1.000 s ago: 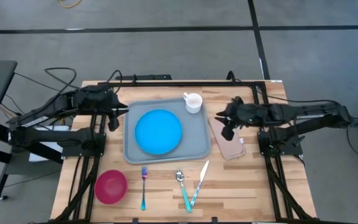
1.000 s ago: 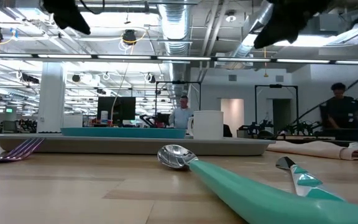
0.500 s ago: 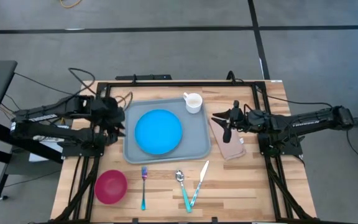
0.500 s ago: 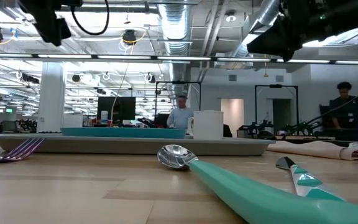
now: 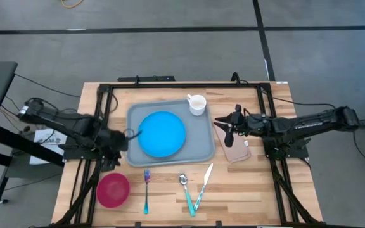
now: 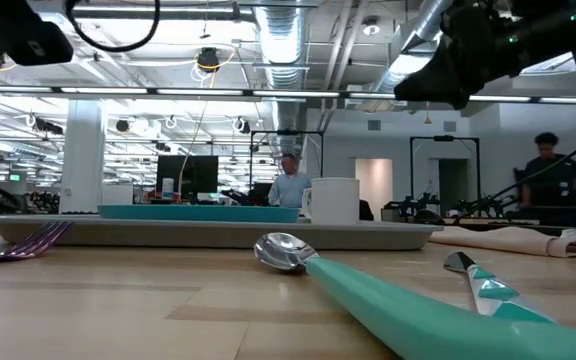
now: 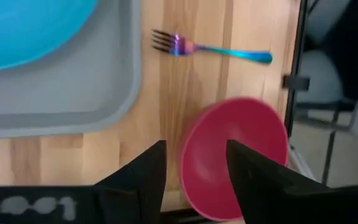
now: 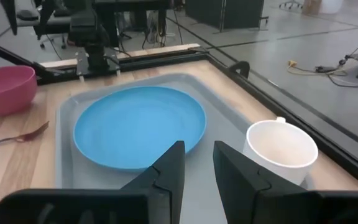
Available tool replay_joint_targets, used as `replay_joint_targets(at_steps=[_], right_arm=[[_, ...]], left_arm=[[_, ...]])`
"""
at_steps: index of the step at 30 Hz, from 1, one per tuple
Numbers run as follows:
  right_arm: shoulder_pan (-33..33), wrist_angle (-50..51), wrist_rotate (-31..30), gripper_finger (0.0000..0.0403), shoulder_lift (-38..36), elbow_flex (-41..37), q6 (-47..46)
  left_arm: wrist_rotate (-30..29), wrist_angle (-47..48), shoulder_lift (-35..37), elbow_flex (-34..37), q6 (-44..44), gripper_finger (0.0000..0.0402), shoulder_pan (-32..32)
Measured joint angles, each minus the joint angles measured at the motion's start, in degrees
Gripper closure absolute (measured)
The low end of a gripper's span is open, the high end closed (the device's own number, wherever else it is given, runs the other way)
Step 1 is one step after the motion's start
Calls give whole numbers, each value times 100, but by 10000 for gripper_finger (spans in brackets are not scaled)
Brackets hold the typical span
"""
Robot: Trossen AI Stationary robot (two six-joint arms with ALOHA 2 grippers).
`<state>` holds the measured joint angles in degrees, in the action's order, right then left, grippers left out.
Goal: Set up tray
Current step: Put the red bowl on top of the blue plate on the tray
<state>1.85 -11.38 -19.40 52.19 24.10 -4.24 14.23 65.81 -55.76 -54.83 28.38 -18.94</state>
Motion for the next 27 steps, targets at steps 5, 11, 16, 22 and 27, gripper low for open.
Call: replay_joint_targets(at_steps=[5, 11, 16, 22, 27], right_arm=[[-2, 4, 0, 324, 30, -2, 20], [-2, -257, -2, 324, 30, -2, 338], [-7, -435, -2, 324, 30, -2, 481], [-7, -585, -2, 324, 30, 0, 733], [-7, -588, -4, 324, 30, 0, 731]], left_arm=[[-250, -33, -389, -1, 279, 248, -677], [-452, -96, -1040, -2, 573, 248, -1296], [-454, -119, -1577, -1, 536, 248, -1547], [-762, -82, -2131, 0, 405, 248, -1593], [-787, -83, -2549, -1, 75, 248, -1593]])
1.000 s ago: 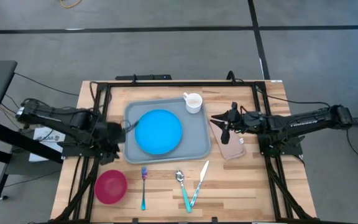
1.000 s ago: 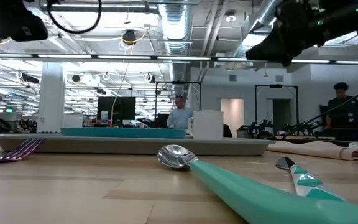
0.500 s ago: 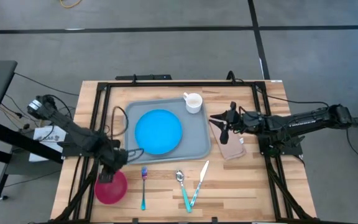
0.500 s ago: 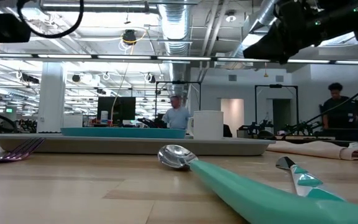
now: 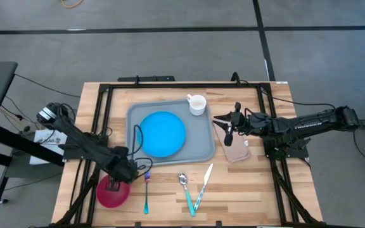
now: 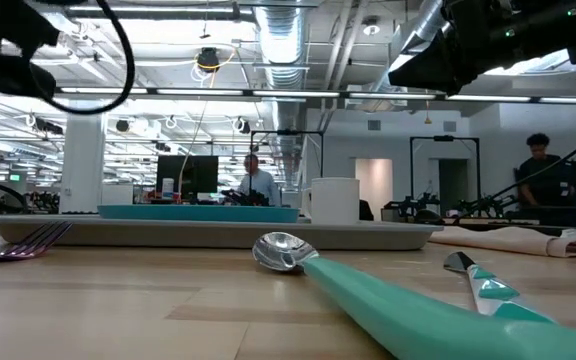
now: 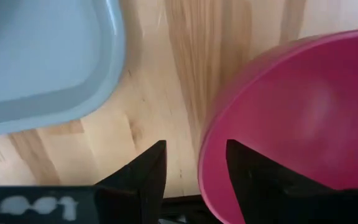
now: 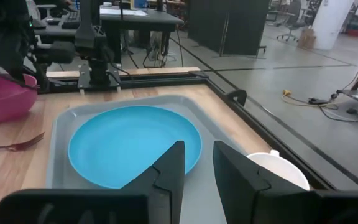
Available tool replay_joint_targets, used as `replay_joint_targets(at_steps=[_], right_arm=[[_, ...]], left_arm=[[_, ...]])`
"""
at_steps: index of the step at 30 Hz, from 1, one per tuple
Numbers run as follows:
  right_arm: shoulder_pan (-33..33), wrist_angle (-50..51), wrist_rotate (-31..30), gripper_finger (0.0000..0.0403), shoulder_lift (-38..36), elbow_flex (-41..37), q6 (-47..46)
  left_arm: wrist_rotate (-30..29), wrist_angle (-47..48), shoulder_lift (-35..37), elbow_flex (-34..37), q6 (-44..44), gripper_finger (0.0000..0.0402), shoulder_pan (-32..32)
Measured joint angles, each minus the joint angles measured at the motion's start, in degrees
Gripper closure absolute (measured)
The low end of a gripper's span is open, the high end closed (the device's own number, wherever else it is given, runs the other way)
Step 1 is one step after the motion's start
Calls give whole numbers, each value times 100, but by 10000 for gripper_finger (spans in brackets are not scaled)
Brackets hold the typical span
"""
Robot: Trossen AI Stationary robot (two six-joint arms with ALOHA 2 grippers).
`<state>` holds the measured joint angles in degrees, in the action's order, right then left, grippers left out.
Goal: Set up tray
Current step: Put the red bowl on top of the blue plate on the tray
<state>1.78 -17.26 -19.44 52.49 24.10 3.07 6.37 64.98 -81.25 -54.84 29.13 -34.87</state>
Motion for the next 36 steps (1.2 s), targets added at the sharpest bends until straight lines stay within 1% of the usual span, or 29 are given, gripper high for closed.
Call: replay_joint_targets(at_steps=[7, 15, 18, 29, 36], right_arm=[[0, 0, 0, 324, 0, 0, 2], [0, 1, 0, 324, 0, 0, 0], [0, 2, 0, 324, 0, 0, -1], [0, 4, 0, 324, 0, 0, -4], [0, 4, -7, 324, 0, 0, -4]], left_arm=[[177, -3, -496, 1, -35, 248, 0], [182, -9, -970, 1, -51, 248, 0], [215, 5, -1106, 1, -208, 248, 0], [229, -8, -1174, 3, -285, 248, 0], [178, -18, -1174, 3, 287, 248, 2]])
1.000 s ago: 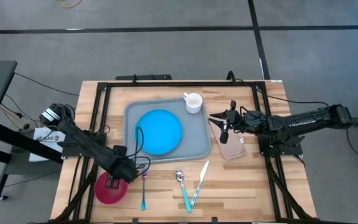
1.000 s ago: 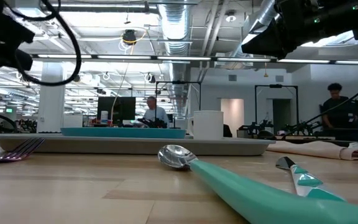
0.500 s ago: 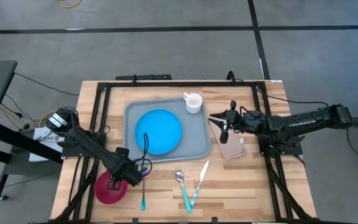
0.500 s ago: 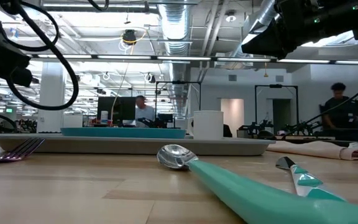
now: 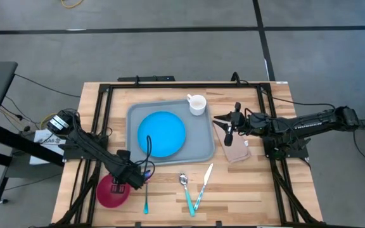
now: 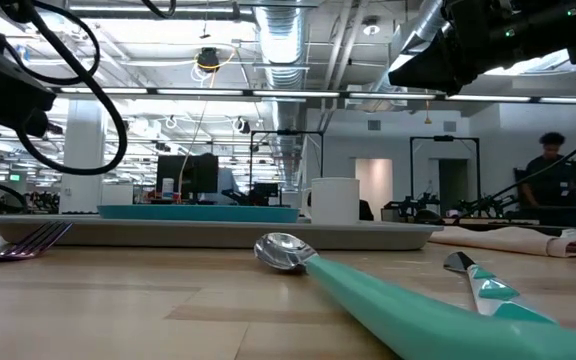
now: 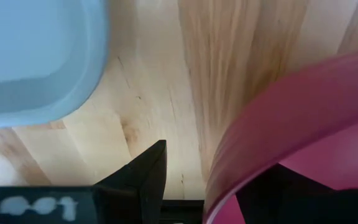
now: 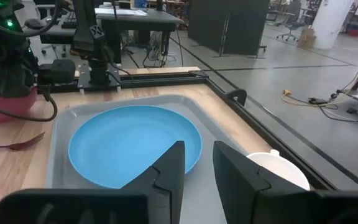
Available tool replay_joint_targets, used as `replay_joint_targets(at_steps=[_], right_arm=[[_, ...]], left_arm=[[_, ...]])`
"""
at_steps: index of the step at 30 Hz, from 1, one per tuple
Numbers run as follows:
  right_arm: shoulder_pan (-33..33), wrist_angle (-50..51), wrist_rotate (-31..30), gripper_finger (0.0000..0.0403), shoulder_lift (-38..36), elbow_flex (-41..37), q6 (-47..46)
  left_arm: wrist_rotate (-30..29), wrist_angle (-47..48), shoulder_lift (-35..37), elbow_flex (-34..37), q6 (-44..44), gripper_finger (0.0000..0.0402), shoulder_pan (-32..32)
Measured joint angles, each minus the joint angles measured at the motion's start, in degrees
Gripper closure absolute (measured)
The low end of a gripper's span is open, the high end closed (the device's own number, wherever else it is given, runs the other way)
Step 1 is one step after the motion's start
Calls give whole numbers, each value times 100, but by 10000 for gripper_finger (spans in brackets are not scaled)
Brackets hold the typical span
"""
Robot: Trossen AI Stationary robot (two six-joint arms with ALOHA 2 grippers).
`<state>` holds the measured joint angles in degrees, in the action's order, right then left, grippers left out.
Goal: Set up tray
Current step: Put the red bowl on top of the blue plate on the tray
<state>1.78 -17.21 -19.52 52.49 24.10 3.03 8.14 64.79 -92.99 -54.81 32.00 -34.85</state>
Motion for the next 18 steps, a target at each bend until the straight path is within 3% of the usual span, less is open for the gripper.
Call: replay_joint_targets(at_steps=[11, 18], right_arm=[[0, 0, 1, 324, 0, 0, -4], [0, 2, 7, 324, 0, 0, -8]], left_arm=[[-355, -125, 2, 0, 1328, 248, 2], [-427, -657, 4, 0, 1508, 254, 9]])
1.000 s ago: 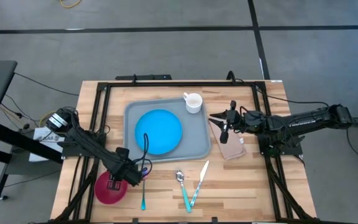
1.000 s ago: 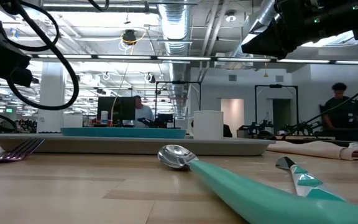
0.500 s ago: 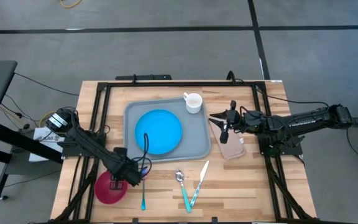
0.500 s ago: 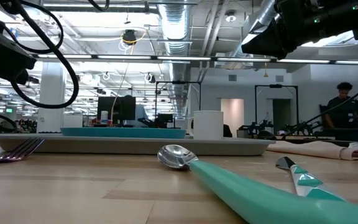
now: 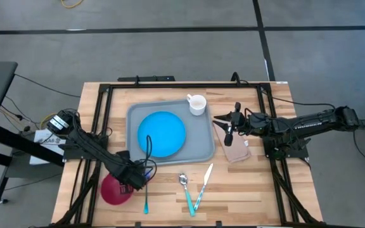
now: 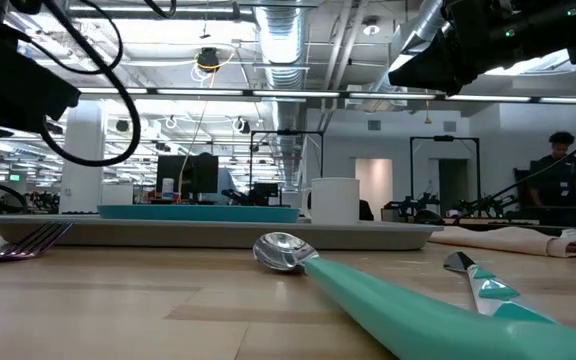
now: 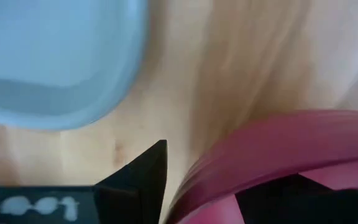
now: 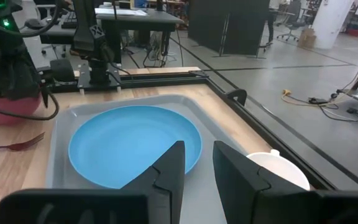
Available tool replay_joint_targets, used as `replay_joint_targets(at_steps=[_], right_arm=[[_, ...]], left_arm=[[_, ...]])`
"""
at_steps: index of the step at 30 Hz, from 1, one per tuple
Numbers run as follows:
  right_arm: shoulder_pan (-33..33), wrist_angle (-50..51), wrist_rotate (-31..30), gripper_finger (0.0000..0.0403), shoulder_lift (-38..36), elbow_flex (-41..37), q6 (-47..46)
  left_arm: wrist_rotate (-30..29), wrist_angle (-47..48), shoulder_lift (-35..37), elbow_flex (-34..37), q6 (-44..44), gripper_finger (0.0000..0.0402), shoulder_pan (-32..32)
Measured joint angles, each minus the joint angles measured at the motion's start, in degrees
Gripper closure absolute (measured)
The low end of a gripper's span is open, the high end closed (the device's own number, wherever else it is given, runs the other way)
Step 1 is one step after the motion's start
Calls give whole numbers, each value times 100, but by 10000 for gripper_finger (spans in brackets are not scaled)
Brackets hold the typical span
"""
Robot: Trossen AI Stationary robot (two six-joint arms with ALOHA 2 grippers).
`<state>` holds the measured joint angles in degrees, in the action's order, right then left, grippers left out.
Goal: Set up tray
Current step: Put the red bowl on top of the blue plate on the tray
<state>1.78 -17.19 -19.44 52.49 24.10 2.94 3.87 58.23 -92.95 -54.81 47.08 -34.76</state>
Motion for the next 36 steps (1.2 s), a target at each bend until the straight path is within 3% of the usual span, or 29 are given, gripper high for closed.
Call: replay_joint_targets(at_steps=[6, 11, 20, 26, 31, 36], right_arm=[[0, 0, 1, 324, 0, 0, -3], [0, 0, 2, 324, 0, 0, -3], [0, 0, 2, 324, 0, 0, 0], [1, 1, 2, 324, 0, 2, 0], [2, 0, 2, 324, 0, 2, 2], [2, 2, 2, 324, 0, 2, 2]], left_arm=[[405, -517, 0, 0, -254, 301, -2], [870, -540, 11, -2, -545, 384, 13], [1113, -237, 11, -234, -963, 399, 292], [653, 1215, 11, -1060, -1801, 400, 468], [-444, 2154, 13, -1810, -2507, 401, 876], [-1396, 2205, 17, -2086, -3295, 401, 1631]])
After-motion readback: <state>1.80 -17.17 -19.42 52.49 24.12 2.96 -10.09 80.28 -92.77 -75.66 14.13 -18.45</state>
